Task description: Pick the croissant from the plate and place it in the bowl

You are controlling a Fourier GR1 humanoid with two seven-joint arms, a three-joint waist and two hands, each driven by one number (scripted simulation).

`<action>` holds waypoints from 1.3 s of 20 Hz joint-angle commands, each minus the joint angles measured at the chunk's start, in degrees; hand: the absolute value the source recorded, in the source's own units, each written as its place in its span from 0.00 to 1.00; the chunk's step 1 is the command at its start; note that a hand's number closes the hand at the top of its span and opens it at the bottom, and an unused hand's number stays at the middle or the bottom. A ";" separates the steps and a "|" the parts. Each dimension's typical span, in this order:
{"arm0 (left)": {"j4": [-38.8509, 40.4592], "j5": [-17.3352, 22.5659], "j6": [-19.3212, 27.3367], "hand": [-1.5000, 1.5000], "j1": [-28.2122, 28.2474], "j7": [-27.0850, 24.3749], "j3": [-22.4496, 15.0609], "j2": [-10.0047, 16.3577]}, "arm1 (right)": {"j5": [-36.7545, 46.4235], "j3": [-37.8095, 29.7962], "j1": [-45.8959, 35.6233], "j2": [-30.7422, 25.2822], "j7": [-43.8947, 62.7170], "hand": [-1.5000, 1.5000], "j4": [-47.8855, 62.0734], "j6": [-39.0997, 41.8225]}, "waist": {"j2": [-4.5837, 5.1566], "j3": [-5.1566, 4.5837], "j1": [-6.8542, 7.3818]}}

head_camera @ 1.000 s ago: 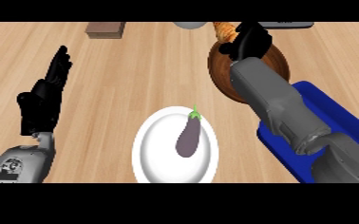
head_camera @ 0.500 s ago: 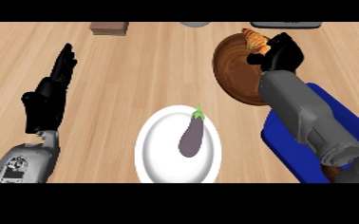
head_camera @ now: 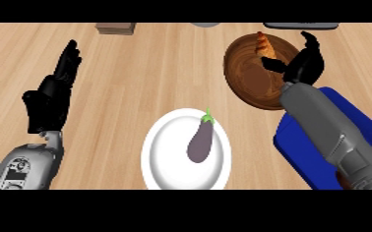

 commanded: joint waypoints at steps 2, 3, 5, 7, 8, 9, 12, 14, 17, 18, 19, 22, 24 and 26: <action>0.58 -1.22 0.31 0.50 -0.22 -0.56 0.03 -0.38 | -5.68 -8.32 2.99 -0.20 -13.73 0.00 -3.00 -1.47 | -0.04 -0.03 0.12; 0.72 0.52 -1.62 0.50 1.41 -1.64 2.11 1.50 | -6.14 -9.42 4.82 -0.59 -16.01 0.00 -4.93 -1.81 | -0.33 -0.09 -0.31; 0.49 -0.38 -0.76 0.50 3.86 -3.46 0.64 -0.75 | -7.48 -12.35 5.35 -0.72 -18.09 0.00 -6.80 -1.01 | -0.60 -0.15 -0.88; -1.63 -1.31 0.02 0.50 3.03 -0.10 1.23 -0.51 | -8.44 -13.64 10.49 -1.70 -20.20 0.00 -12.98 0.59 | -0.96 -0.19 -1.65; -2.54 -1.34 -0.21 0.50 2.52 1.49 0.85 -0.53 | -8.32 -13.13 10.47 0.18 -18.54 0.00 -15.80 -0.88 | -1.12 -0.21 -1.90; -0.90 0.40 -2.43 0.50 6.33 -4.00 2.48 0.57 | -9.84 -14.94 12.55 -0.51 -20.55 0.00 -17.15 1.41 | -1.02 -0.22 -1.69; -1.03 -1.18 -0.55 0.50 3.17 -0.06 1.89 -0.96 | -11.78 -16.27 22.82 -1.21 -24.49 0.00 -27.55 1.13 | -1.15 -0.21 -2.51; 1.23 -0.48 -1.51 0.50 2.33 -1.37 4.22 0.65 | -11.28 -15.03 27.12 -2.08 -23.92 0.00 -35.71 1.28 | -1.27 -0.26 -2.94; 2.41 -1.38 -0.69 0.50 1.75 -1.88 3.40 -0.90 | -13.15 -15.92 33.96 -1.09 -27.22 0.00 -45.22 1.92 | -1.19 -0.24 -3.03; 1.35 -1.94 -0.72 0.50 2.28 -2.17 3.74 0.06 | -11.29 -13.10 37.04 -3.02 -23.50 0.00 -50.84 1.27 | -1.45 -0.30 -3.52; -1.99 -0.32 -2.38 0.50 3.82 0.85 3.29 0.07 | -12.46 -13.34 40.96 -1.09 -27.35 0.00 -52.50 2.08 | -1.37 -0.24 -2.92; 4.24 -1.00 -1.77 0.50 -0.83 -1.77 4.71 -0.47 | -10.30 -11.51 47.52 -4.17 -25.35 0.00 -61.14 3.20 | -1.18 -0.29 -3.06; -0.49 -0.99 -2.82 0.50 1.26 0.78 3.72 -0.28 | -7.95 -8.89 52.00 -2.91 -25.59 0.00 -65.49 1.61 | -1.22 -0.28 -2.66; -0.57 -3.77 -1.15 0.50 2.95 -0.46 1.45 -2.95 | -5.85 -8.94 53.10 0.28 -28.25 0.00 -64.69 1.11 | -1.09 -0.26 -2.17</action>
